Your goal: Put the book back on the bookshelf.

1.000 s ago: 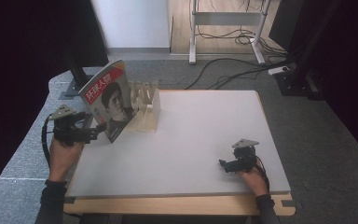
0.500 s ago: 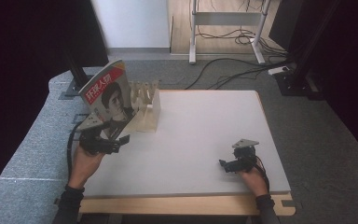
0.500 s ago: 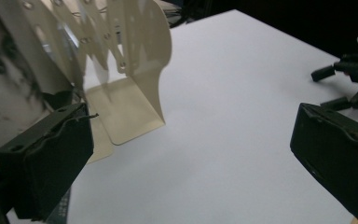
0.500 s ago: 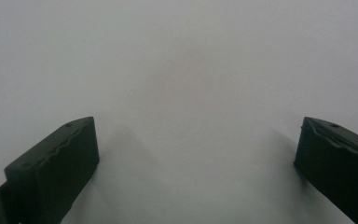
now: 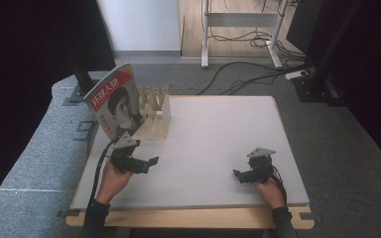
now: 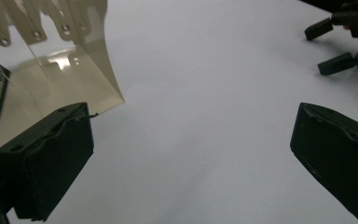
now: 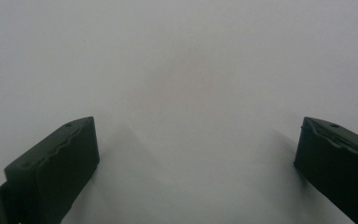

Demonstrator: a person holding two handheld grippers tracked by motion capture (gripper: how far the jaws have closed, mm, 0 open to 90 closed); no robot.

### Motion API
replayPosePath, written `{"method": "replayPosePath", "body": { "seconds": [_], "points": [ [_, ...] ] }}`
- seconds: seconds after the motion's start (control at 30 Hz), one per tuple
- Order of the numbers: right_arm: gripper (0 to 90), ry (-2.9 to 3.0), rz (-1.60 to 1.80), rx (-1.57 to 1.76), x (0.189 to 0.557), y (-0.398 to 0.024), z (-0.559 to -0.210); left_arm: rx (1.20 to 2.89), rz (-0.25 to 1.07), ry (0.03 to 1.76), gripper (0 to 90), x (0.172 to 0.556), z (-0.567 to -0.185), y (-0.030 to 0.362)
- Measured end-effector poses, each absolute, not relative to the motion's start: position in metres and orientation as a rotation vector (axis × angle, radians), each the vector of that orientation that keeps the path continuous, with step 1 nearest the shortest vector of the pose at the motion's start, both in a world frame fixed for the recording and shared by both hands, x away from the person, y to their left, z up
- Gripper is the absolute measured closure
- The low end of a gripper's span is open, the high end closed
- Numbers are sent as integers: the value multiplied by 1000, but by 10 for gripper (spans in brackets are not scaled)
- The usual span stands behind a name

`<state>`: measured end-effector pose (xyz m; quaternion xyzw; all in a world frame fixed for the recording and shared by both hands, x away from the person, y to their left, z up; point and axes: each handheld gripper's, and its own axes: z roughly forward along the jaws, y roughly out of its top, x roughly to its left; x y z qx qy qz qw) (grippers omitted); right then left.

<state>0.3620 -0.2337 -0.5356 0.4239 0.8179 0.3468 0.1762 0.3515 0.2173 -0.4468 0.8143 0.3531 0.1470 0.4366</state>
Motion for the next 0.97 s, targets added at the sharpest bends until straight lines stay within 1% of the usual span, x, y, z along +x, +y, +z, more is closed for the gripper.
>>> {"method": "replayPosePath", "body": {
  "seconds": [0.17,0.33,0.37,0.6,0.8,0.97],
  "points": [
    [0,2316,981,1199,362,-234,-536,2058,366,898,0,354,-468,213],
    [0,2315,981,1199,362,-234,-536,2066,321,937,0,357,-490,213],
    [0,2315,982,1201,362,-234,-536,2084,316,946,0,358,-499,213],
    [0,2314,982,1202,362,-234,-536,2164,288,968,0,360,-524,207],
    [0,2313,981,1202,361,-234,-536,2248,346,974,0,359,-528,198],
    [0,2313,984,1202,361,-234,-536,2251,350,972,0,359,-528,198]
  ]
}}
